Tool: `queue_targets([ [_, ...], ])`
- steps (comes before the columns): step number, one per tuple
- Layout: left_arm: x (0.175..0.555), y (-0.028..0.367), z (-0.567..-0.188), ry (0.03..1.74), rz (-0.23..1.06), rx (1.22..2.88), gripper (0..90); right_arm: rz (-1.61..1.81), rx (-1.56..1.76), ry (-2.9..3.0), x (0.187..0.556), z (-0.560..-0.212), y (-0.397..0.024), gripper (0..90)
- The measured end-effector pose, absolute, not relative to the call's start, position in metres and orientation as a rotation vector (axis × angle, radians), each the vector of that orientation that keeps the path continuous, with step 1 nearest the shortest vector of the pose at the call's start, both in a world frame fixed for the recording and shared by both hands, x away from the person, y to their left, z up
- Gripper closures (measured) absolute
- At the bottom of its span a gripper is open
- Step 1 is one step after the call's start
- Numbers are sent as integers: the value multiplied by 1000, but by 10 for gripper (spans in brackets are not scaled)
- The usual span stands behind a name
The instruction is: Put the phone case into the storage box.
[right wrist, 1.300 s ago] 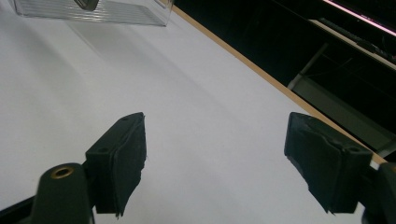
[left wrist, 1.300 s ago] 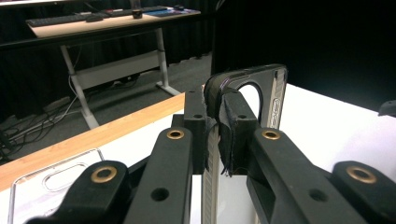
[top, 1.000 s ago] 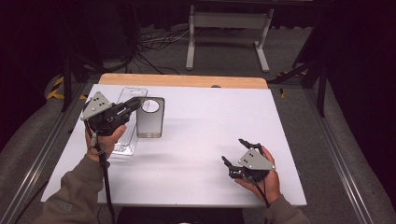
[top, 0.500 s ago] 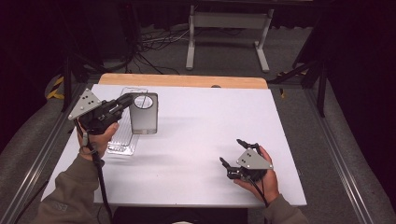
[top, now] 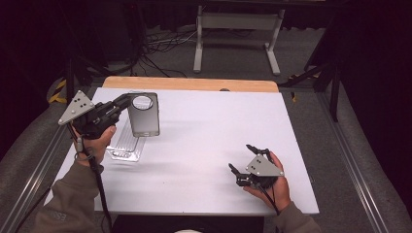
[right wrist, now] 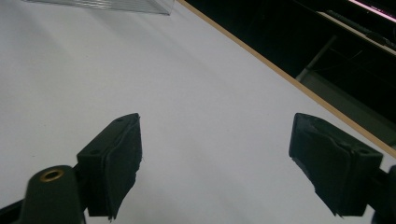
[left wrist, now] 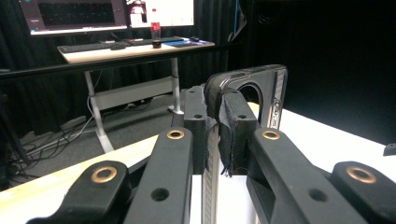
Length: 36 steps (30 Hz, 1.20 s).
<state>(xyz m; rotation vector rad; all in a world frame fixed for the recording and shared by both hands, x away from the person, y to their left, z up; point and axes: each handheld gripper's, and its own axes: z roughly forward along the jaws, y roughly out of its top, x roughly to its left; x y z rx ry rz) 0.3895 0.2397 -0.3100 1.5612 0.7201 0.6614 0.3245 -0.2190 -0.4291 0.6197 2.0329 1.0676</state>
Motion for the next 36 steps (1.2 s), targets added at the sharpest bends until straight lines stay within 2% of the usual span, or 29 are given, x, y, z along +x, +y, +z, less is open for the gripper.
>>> queue_targets([
  [36, 394, 265, -312, 748, 709, 1520, 822, 1082, 625, 2021, 326, -429, -221, 183],
])
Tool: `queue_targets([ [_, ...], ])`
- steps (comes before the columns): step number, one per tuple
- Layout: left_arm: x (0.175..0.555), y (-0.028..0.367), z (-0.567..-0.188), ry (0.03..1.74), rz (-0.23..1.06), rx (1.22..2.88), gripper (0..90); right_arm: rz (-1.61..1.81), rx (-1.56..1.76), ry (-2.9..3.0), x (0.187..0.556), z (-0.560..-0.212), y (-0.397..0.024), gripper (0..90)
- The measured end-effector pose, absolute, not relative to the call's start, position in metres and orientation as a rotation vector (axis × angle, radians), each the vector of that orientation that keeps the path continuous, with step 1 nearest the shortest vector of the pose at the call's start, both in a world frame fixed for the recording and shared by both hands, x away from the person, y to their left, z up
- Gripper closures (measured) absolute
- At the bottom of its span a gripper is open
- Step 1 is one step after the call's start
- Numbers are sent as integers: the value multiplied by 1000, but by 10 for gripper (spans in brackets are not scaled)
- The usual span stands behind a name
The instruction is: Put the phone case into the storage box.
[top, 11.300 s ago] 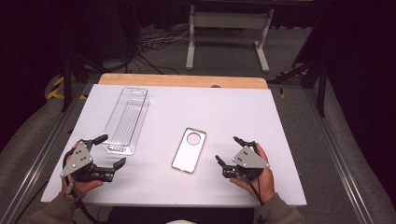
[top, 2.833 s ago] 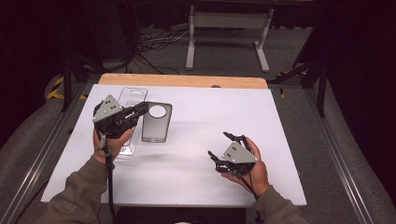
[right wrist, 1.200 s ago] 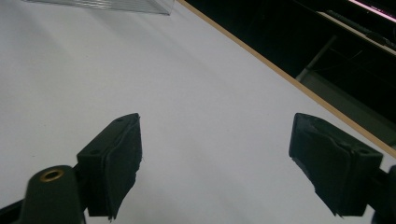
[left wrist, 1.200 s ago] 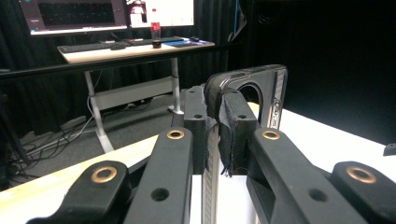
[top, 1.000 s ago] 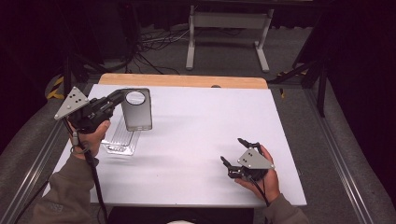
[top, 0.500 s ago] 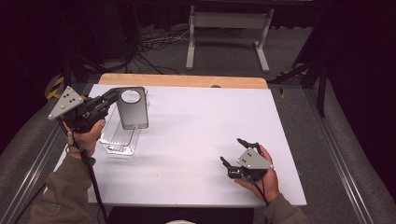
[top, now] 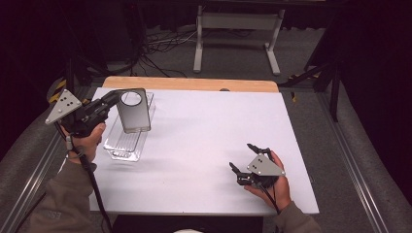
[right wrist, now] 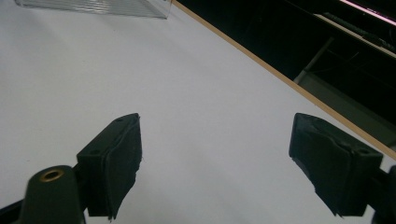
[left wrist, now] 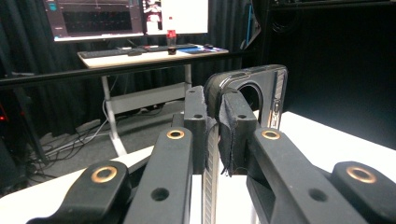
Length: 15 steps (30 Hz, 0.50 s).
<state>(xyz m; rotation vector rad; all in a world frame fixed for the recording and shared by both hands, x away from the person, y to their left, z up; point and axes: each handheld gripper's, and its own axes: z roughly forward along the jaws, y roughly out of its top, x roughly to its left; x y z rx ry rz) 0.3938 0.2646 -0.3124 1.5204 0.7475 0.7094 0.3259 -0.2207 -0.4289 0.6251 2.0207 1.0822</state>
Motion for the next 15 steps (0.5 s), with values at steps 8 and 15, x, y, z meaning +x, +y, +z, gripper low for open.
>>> queue_targets([
  [8, 397, 271, -315, 760, 717, 1515, 822, 1082, 621, 2017, 326, -428, -220, 182],
  [15, 403, 275, -320, 780, 715, 1518, 822, 1069, 607, 2030, 327, -430, -219, 182],
])
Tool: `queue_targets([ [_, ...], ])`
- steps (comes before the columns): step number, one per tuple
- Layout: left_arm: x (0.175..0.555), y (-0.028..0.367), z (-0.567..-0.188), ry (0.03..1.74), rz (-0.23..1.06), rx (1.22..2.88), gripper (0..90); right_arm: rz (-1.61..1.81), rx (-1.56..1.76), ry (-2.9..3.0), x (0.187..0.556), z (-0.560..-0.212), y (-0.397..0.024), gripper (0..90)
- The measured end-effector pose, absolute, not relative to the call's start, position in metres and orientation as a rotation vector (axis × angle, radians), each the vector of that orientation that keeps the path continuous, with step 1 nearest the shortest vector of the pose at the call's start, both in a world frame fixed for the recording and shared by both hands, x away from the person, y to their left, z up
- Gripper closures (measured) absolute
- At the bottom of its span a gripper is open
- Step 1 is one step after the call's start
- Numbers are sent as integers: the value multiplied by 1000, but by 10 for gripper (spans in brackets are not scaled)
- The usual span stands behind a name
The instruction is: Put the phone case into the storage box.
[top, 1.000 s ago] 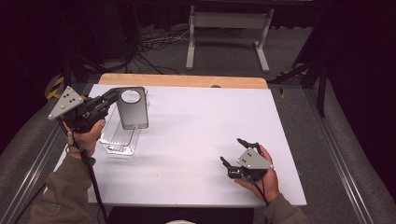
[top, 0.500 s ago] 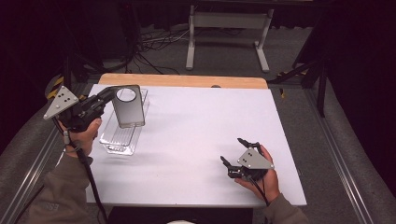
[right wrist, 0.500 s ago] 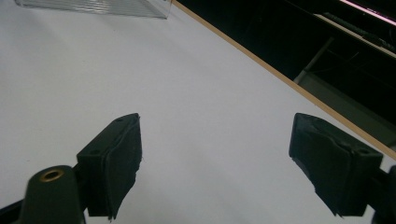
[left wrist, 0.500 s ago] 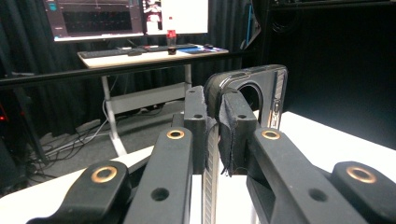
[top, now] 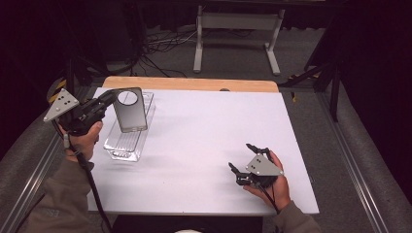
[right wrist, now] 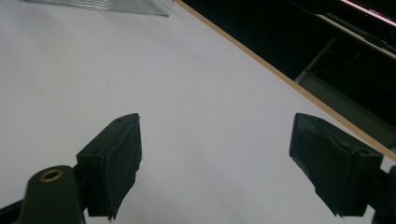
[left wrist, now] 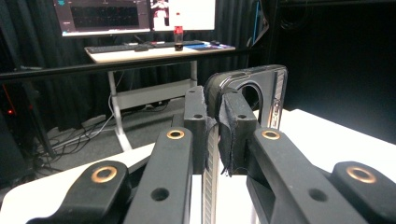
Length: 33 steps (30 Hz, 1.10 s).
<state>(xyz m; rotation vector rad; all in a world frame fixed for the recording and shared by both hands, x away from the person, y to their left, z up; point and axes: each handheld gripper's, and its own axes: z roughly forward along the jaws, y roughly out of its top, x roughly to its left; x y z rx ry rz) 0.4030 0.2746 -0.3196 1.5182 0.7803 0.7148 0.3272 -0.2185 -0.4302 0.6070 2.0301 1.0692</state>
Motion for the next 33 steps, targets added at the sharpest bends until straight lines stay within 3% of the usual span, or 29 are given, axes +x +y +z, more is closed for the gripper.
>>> queue_targets([
  [33, 441, 278, -323, 826, 732, 1583, 822, 1061, 614, 2059, 331, -436, -215, 182],
])
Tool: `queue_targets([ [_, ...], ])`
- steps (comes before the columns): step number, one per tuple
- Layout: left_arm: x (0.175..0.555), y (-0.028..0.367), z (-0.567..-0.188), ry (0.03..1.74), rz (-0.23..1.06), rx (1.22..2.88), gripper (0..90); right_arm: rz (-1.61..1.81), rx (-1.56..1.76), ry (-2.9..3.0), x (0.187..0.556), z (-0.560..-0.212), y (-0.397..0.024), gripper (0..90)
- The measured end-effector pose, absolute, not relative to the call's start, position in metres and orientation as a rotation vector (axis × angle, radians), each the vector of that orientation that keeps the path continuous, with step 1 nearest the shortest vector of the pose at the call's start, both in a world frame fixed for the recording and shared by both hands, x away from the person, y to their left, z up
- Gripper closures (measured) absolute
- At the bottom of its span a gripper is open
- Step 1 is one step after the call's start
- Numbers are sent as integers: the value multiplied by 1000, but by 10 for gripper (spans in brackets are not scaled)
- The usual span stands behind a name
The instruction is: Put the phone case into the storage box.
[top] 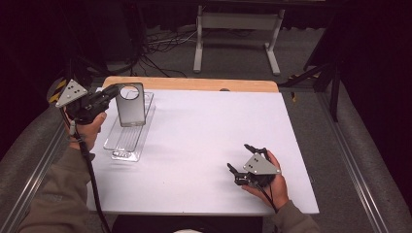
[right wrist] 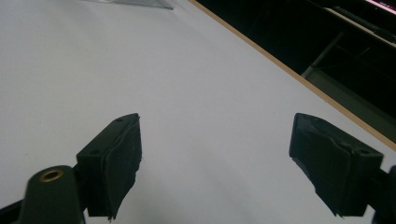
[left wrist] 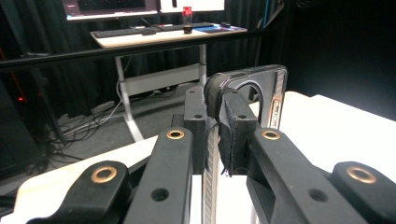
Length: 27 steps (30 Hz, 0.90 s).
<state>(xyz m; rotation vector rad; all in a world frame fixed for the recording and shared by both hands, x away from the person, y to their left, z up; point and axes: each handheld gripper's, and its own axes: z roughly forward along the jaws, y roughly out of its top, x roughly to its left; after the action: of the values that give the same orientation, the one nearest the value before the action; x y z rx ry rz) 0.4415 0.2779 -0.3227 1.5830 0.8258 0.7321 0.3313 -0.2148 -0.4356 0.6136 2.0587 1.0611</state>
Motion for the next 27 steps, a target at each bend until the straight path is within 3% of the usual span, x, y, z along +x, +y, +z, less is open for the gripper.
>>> queue_targets([
  [27, 493, 281, -337, 925, 732, 1622, 821, 1033, 629, 2080, 335, -440, -212, 189],
])
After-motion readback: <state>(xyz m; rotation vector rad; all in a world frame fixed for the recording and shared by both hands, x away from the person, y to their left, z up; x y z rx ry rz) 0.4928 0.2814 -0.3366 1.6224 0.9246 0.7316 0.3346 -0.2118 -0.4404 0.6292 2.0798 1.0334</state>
